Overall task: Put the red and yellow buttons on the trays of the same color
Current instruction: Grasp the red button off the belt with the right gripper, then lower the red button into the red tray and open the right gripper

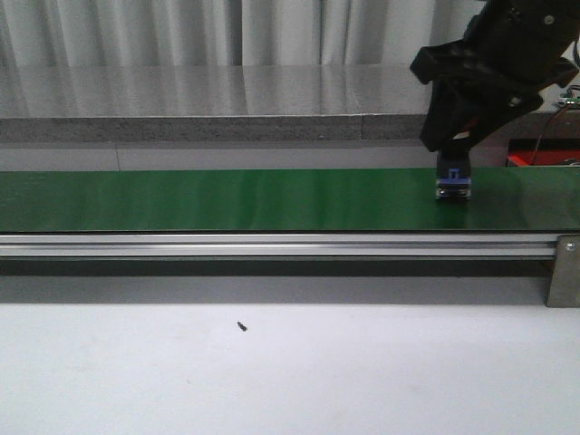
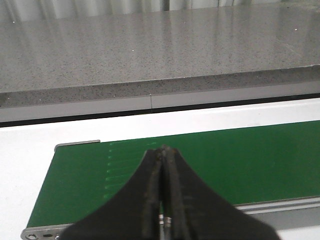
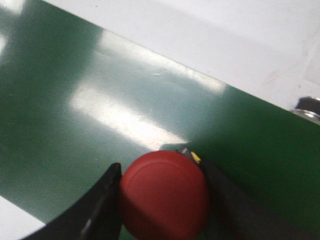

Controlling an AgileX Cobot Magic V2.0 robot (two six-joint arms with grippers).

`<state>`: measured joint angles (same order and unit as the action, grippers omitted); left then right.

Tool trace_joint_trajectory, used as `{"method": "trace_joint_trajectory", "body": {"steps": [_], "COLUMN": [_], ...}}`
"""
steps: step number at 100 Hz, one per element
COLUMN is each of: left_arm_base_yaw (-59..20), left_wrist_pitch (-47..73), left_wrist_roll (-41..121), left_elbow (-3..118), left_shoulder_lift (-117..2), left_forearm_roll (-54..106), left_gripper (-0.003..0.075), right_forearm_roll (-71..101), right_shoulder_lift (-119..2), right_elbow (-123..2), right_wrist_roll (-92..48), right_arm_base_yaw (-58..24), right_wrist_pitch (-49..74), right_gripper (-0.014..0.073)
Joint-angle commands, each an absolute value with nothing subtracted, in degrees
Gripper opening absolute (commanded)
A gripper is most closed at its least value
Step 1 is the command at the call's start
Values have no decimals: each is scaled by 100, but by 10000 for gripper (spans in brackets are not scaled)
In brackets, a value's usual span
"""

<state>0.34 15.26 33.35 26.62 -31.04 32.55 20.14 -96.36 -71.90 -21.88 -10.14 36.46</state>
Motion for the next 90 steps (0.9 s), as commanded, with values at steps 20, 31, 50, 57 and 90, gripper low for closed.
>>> {"method": "trace_joint_trajectory", "body": {"steps": [20, 31, 50, 57, 90], "left_arm_base_yaw": [-25, -25, -25, -25, -25], "left_wrist_pitch": [1176, 1176, 1166, 1153, 1106], "left_wrist_roll": [3338, 3338, 3338, 3338, 3338], "left_elbow": [2826, 2826, 2826, 2826, 2826], "left_shoulder_lift": [-3124, -3124, -3124, -3124, -3124], "left_forearm_roll": [3385, 3385, 3385, 3385, 3385], "left_gripper": [-20, -20, -20, -20, -20], "right_forearm_roll": [2078, 2085, 2091, 2091, 2091], "right_shoulder_lift": [-8983, -8983, -9171, -9366, -10611], "right_elbow": [-7620, -7987, -8631, -8807, -9310], "right_wrist_roll": [-2175, -2175, -2174, -2174, -2174], "right_arm_base_yaw": [505, 1160, 1998, 2231, 2895], "right_wrist_pitch": [3686, 3750, 3688, 3688, 3493], "right_gripper": [251, 251, 251, 251, 251]}}
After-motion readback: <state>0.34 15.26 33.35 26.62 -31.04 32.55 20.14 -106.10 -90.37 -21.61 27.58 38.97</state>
